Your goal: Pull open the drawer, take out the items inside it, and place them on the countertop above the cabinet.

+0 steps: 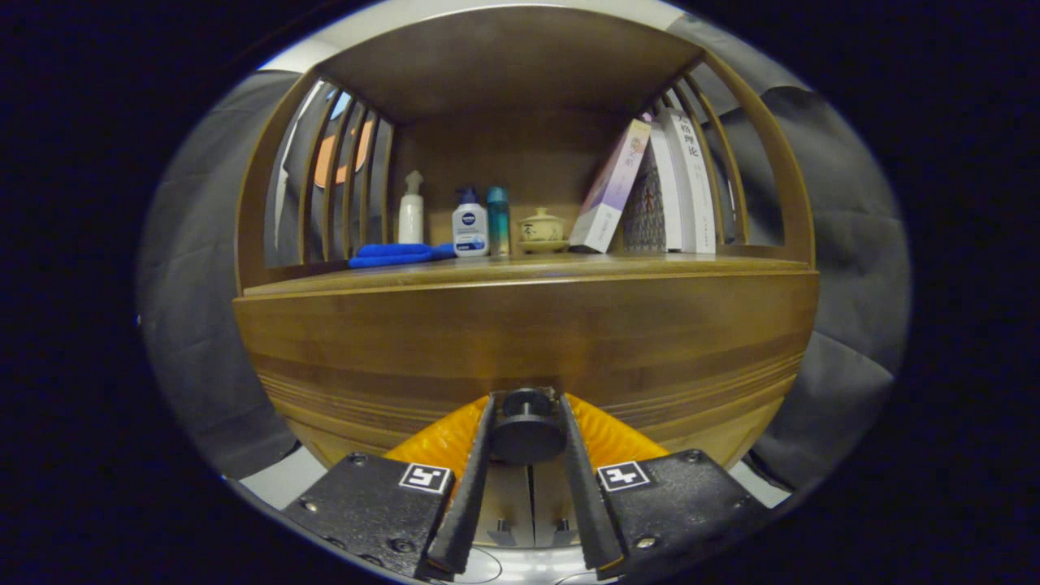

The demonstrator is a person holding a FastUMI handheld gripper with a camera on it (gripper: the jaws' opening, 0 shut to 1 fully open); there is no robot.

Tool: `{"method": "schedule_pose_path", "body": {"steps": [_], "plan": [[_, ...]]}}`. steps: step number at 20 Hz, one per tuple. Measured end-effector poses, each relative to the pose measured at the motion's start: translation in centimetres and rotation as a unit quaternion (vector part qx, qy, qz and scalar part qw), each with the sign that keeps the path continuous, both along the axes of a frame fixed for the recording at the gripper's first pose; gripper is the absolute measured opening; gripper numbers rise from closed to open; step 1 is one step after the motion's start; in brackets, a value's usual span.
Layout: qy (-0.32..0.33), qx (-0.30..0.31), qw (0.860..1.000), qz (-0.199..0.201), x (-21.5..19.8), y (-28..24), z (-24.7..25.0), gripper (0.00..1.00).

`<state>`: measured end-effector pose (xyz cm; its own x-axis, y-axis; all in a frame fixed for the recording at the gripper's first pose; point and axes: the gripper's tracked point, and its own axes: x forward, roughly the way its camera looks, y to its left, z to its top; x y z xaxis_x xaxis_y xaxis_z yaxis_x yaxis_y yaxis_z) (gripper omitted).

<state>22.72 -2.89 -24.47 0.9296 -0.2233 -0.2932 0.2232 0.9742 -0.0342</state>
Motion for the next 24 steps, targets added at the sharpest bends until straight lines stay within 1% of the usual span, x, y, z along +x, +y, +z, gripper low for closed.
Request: {"method": "schedule_pose_path", "body": {"steps": [2,4,6,14,19,24], "plan": [[0.009,0.013,1.000,-0.004,-0.4,0.3,-0.1,0.47],[0.016,0.023,1.000,0.000,-1.0,0.4,0.0,0.43],[0.020,0.017,1.000,0.004,-2.0,0.4,0.0,0.40],[0.023,0.014,0.999,0.022,-9.9,1.6,0.6,0.37],[0.027,0.011,0.999,0.043,-14.3,2.2,0.2,0.37],[0.027,0.005,0.998,0.052,-17.6,2.6,0.3,0.37]]}}
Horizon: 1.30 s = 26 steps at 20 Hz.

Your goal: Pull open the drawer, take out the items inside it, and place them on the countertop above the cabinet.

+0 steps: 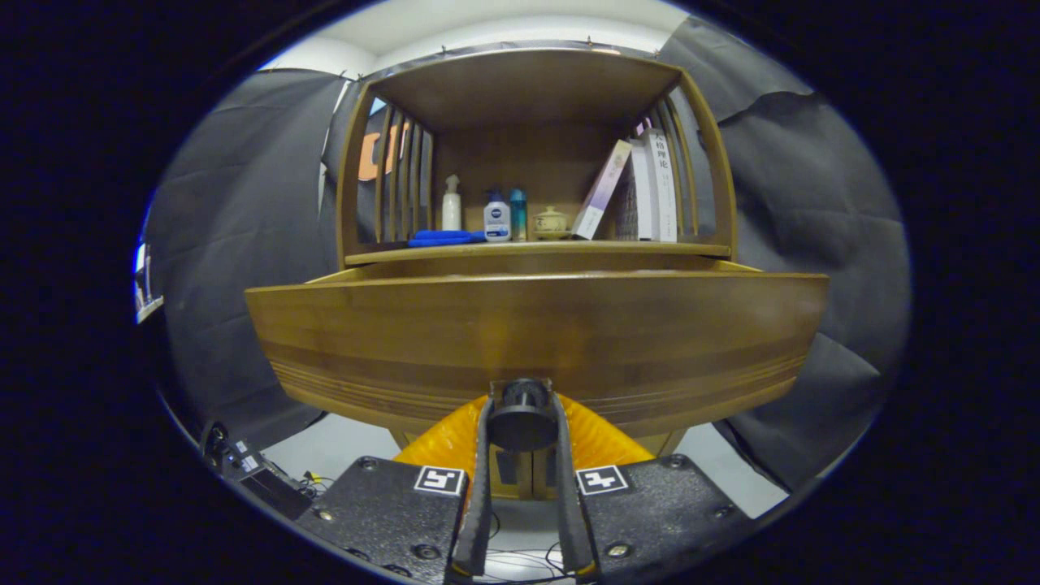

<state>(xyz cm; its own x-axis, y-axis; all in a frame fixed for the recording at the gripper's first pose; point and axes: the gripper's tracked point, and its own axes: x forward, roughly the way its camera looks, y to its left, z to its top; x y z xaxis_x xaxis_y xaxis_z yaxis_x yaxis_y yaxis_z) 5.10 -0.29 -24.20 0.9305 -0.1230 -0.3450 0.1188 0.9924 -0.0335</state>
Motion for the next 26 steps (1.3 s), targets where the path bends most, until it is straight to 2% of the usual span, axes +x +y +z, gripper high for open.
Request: {"method": "schedule_pose_path", "body": {"steps": [6,11,13,17,20,24,26], "plan": [[0.008,0.004,1.000,0.020,-4.0,0.7,-0.2,0.36],[0.036,-0.013,0.999,0.031,-4.6,1.1,-0.5,0.36],[0.061,-0.006,0.997,0.040,-4.9,1.1,-0.1,0.43],[0.028,-0.016,0.997,0.067,-5.0,1.4,6.3,0.49],[0.009,-0.009,0.995,0.095,-4.1,2.5,11.2,0.61],[0.036,-0.039,0.988,0.145,-0.4,3.6,15.0,0.76],[0.063,-0.050,0.983,0.165,1.5,4.0,14.9,0.77]]}}
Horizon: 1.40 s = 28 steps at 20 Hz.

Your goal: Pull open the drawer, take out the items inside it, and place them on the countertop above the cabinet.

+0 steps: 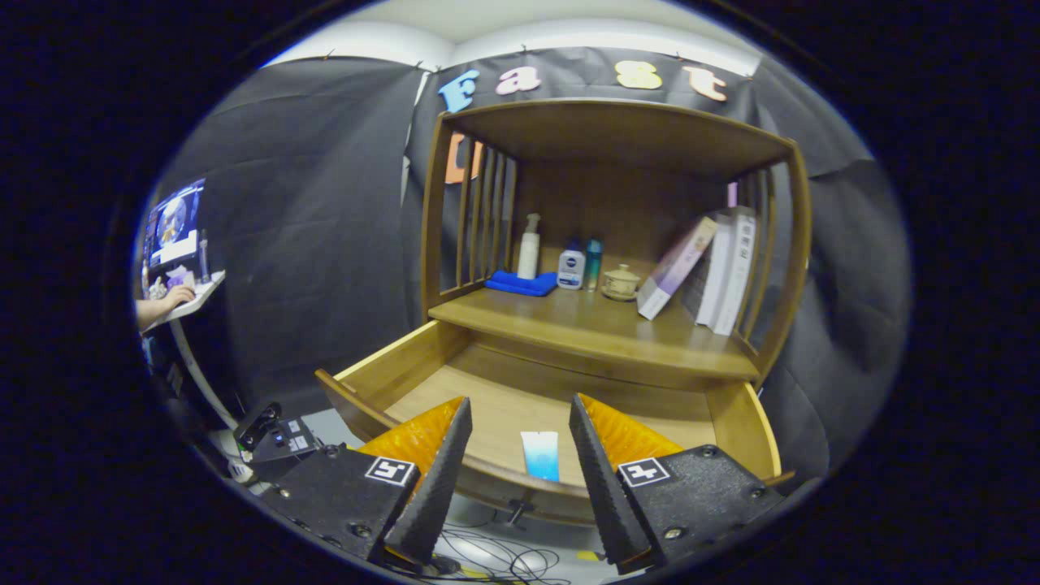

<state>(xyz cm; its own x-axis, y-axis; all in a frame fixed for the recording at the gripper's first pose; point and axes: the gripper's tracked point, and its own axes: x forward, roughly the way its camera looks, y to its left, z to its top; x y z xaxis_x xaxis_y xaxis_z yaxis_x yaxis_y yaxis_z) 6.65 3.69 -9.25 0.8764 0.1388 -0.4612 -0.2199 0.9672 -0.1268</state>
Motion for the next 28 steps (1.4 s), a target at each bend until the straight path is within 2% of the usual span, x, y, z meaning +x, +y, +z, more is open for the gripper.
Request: {"method": "schedule_pose_path", "body": {"steps": [3,7,11,15,21,24,28], "plan": [[0.080,-0.023,0.996,0.017,2.3,0.0,-2.6,0.77],[0.182,-0.031,0.983,-0.002,4.6,-0.5,-6.3,0.78],[0.272,-0.034,0.961,-0.019,6.3,-1.9,-9.2,0.77],[0.363,-0.030,0.931,-0.020,5.9,-2.7,-11.8,0.77],[0.420,-0.036,0.905,-0.060,5.5,-3.6,-14.2,0.76],[0.461,-0.022,0.884,-0.075,4.6,-3.7,-15.6,0.76],[0.477,-0.021,0.873,-0.102,4.3,-4.4,-16.8,0.70]]}}
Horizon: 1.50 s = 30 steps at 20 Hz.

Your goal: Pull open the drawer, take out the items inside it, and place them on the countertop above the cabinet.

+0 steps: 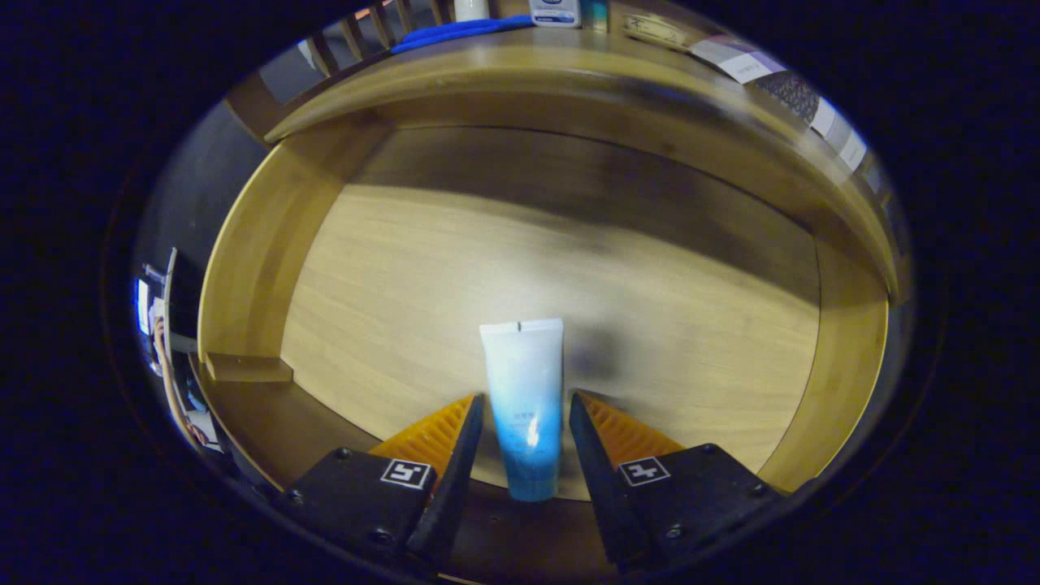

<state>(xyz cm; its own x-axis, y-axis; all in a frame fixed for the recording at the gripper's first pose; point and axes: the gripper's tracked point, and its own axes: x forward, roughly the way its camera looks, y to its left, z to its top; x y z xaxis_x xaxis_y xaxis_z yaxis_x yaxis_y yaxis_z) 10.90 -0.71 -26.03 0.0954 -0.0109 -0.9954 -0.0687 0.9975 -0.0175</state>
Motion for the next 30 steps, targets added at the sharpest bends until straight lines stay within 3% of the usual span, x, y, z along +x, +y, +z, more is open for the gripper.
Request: {"method": "schedule_pose_path", "body": {"steps": [4,6,10,23,30], "plan": [[-0.026,-0.024,0.999,0.003,1.1,-0.6,0.3,0.66],[-0.037,-0.024,0.999,0.006,1.3,-0.5,0.2,0.55],[-0.061,-0.011,0.998,-0.003,1.7,-0.3,0.9,0.49],[-0.180,0.041,0.983,-0.013,8.2,2.1,11.8,0.46],[-0.242,-0.009,0.970,-0.038,14.9,0.2,15.3,0.46]]}}
